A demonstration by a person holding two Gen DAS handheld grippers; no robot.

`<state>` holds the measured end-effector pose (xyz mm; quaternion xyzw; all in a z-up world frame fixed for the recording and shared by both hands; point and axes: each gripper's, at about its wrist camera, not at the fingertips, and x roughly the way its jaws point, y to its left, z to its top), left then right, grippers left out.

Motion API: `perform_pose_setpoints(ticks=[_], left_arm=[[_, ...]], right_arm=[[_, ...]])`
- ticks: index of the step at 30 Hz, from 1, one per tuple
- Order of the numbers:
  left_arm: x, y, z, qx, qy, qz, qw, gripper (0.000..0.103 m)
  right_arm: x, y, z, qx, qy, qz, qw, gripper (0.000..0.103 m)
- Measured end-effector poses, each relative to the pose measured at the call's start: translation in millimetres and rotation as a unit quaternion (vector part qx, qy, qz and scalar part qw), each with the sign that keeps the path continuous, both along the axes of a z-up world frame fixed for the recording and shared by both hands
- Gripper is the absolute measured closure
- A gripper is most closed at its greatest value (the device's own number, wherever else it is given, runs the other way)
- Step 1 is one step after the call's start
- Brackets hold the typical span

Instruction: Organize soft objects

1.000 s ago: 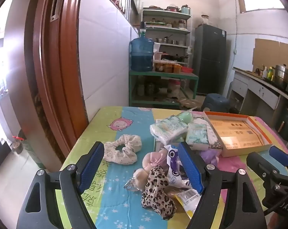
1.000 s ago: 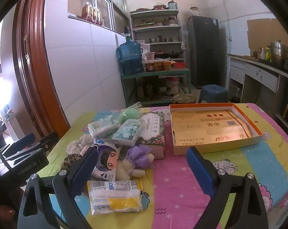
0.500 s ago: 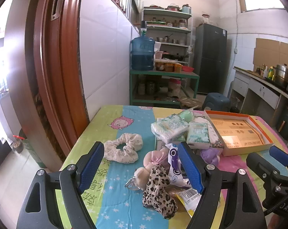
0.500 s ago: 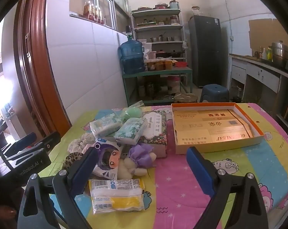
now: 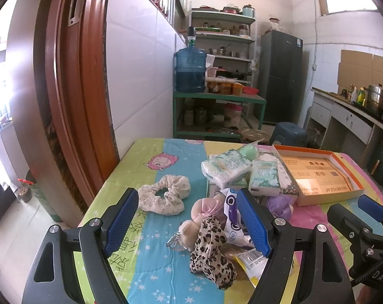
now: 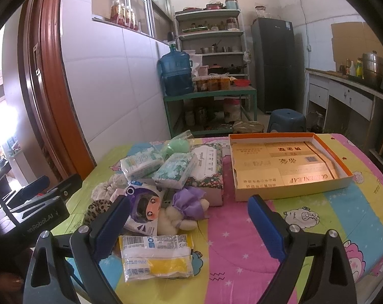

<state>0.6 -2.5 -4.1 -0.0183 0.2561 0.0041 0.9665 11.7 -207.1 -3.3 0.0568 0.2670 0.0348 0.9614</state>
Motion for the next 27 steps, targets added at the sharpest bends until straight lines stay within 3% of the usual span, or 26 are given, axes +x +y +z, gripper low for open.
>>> perform_pose_setpoints(ticks=[27], left_arm=[[0.7,1.1,-4.1,-0.002,0.004,0.001,1.0000,0.022]], right_arm=[[3.2,1.1,-4.6,0.008,0.012,0.007,1.000,0.008]])
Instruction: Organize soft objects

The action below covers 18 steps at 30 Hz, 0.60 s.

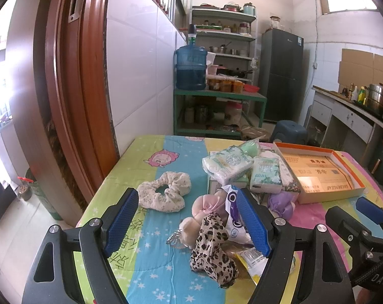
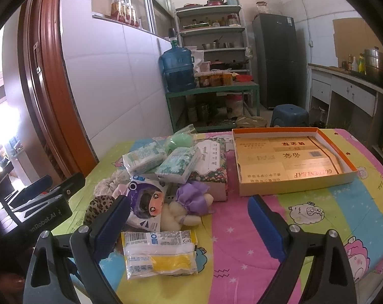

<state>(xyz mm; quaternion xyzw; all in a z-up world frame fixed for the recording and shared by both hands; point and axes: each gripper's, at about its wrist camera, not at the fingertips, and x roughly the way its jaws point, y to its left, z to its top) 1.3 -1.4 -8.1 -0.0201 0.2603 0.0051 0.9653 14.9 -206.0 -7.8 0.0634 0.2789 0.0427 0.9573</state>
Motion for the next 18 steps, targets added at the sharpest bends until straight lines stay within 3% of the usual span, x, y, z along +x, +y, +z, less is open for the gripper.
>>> perform_pose_setpoints(ticks=[18], left_arm=[[1.2,1.2,-7.0,-0.001,0.005,0.001,1.0000,0.022]], right_arm=[[2.3,1.2,-5.7,0.000,0.005,0.002,1.000,0.008]])
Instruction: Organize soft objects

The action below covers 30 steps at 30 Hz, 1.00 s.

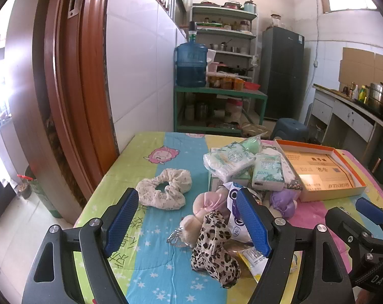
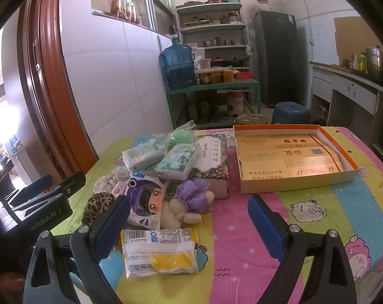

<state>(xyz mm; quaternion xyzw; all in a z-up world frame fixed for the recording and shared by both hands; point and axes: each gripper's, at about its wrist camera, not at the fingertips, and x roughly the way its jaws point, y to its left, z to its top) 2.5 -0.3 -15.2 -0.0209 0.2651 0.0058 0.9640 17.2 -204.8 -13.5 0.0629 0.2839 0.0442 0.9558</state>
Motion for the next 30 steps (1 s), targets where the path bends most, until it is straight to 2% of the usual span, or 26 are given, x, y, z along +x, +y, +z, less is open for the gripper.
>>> perform_pose_setpoints(ticks=[14,25,30], left_arm=[[1.5,1.0,-5.2,0.001,0.002,0.001,1.0000,0.022],[0.9,11.4,-24.8,-0.019,0.017,-0.019,0.9995,0.022],[2.8,15.8,-34.5,-0.024,0.034,-0.037,0.9984,0.022]], right_arm=[[-0.5,0.2,-7.3,-0.003,0.006,0.008,1.000,0.008],[0.4,8.7,-30.8,0.017,0.037,0.059,0.997,0.008],[-4.1,15.9,-43.2,0.001,0.044,0.085,0.995,0.008]])
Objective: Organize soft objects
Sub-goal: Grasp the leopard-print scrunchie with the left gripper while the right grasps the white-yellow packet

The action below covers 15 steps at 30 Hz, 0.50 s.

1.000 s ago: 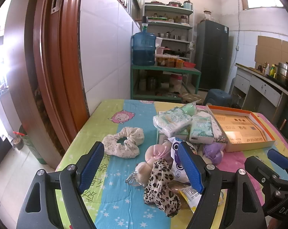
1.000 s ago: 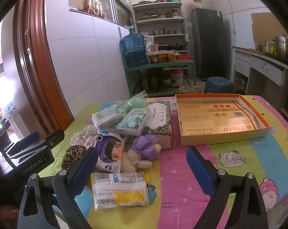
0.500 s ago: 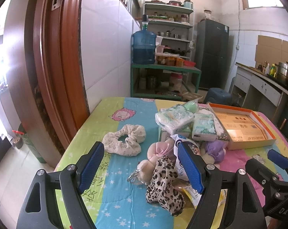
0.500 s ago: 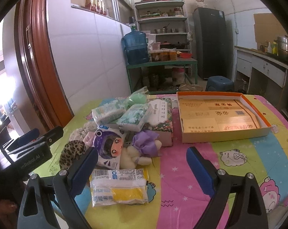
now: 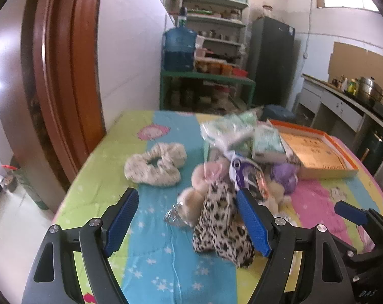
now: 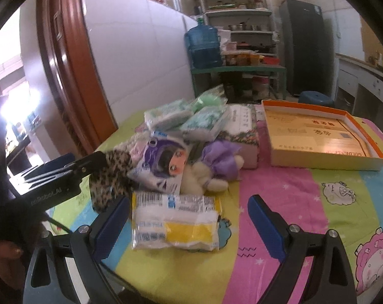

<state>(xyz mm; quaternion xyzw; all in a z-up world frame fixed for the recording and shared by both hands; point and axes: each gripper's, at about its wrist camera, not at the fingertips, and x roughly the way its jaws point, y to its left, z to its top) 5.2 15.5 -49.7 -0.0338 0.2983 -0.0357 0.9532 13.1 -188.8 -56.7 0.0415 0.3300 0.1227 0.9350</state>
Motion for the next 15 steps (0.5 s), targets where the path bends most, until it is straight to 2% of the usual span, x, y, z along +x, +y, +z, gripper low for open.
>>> perform_pose_setpoints(ticks=[4,9,10,11,12,13,14,15], left_arm=[[2.0,-3.0,-15.1,-0.008,0.022,-0.022,0.9995,0.022],[7.8,-8.4,-19.4,-0.020,0.033,-0.038,0.9985,0.023],[9.5,-9.6,-21.2,-0.022,0.036,-0.040,0.9983,0.028],[11.3,-10.6,-23.2,-0.025,0.038,-0.043,0.9980,0.045],[12.6,-10.8,-25.1,-0.027,0.040,-0.045,0.9978,0.056],[11.9,-9.1,-26.8,-0.029,0.043,-0.045,0.9977,0.077],[13.9,-9.0,-30.0,-0.031,0.049,-0.045,0.9973,0.089],[16.2,-7.2,-31.2,-0.035,0.055,-0.047,0.9967,0.089]], right_arm=[[-2.4,-3.6,-9.9,0.011,0.018,0.007,1.000,0.008],[-3.5,-5.5,-15.8,0.018,0.029,0.025,0.999,0.008],[-3.8,-4.7,-18.3,0.018,0.034,0.031,0.999,0.008],[-4.0,-3.6,-20.2,0.016,0.038,0.034,0.999,0.008],[-4.0,-1.5,-22.6,0.012,0.044,0.039,0.998,0.008],[-2.9,1.0,-25.7,0.006,0.051,0.044,0.998,0.008],[-2.2,4.2,-28.7,0.001,0.057,0.052,0.997,0.008],[-2.3,6.9,-30.6,-0.001,0.061,0.060,0.996,0.008]])
